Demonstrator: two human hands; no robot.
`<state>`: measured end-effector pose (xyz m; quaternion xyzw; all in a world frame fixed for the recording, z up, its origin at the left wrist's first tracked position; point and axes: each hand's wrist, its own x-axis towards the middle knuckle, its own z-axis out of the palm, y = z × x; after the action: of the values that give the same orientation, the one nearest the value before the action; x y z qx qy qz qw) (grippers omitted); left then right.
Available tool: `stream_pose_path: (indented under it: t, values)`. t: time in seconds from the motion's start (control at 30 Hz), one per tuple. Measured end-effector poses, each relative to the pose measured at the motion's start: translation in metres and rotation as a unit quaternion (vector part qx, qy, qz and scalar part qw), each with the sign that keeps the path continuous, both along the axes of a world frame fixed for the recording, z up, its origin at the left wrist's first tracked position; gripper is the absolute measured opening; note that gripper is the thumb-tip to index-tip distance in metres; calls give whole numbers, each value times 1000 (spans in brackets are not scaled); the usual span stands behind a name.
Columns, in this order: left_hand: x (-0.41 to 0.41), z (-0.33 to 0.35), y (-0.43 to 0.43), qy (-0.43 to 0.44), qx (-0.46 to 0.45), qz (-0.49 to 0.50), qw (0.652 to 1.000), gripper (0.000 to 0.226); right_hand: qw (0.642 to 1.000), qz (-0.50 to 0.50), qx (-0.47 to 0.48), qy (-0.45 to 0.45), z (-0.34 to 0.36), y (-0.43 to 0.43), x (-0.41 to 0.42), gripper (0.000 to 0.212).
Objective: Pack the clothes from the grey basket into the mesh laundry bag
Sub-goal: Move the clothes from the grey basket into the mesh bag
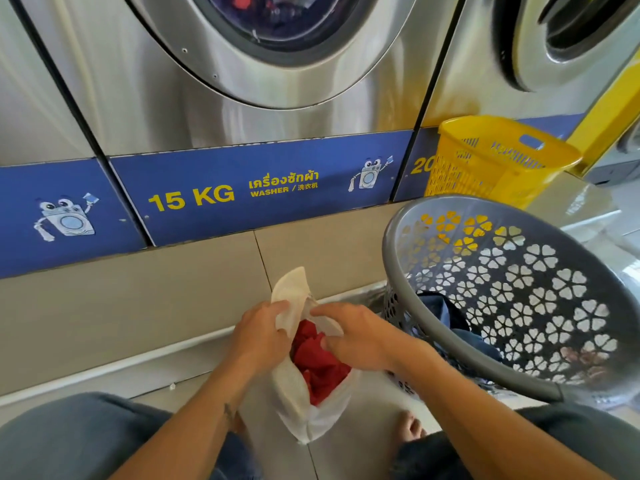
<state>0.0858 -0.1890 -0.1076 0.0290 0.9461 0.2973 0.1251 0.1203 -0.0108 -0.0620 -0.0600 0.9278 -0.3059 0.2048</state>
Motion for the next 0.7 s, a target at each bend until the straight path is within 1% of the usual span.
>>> stream_pose_path:
  t: [0.1,0.2,0.27,0.3,0.37,0.43,0.5,0.57,0.63,0.7]
  values:
    - [2,1,4,-5,7,12,1000,55,998,-33,-57,18,31,23,-7,45]
    - [4,3,13,-10,11,24,1000,53,986,-123,-98,56,59,67,-19,37]
    - [4,5,22,-15,12,23,1000,50,975,-177,-124,54,67,100,-25,33]
    - [4,5,28,-19,13,21,1000,48,972,-196,-122,47,67,115,-28,30]
    - [3,6,41,-27,11,14,999,44,974,-211,-63,44,54,143,-36,26]
    - [1,4,52,-34,12,10,999,40,981,-192,26,26,35,166,-43,29]
    - [-3,1,64,-36,5,10,999,36,982,-138,131,-23,12,180,-47,42]
    - [-10,-1,75,-32,-10,15,999,35,970,-89,211,-80,-12,190,-51,60]
    - [-16,-3,86,-29,-19,20,999,35,957,-45,268,-106,-32,197,-58,68]
    - [-22,-6,94,-29,-21,20,999,36,946,-27,298,-126,-53,203,-69,73]
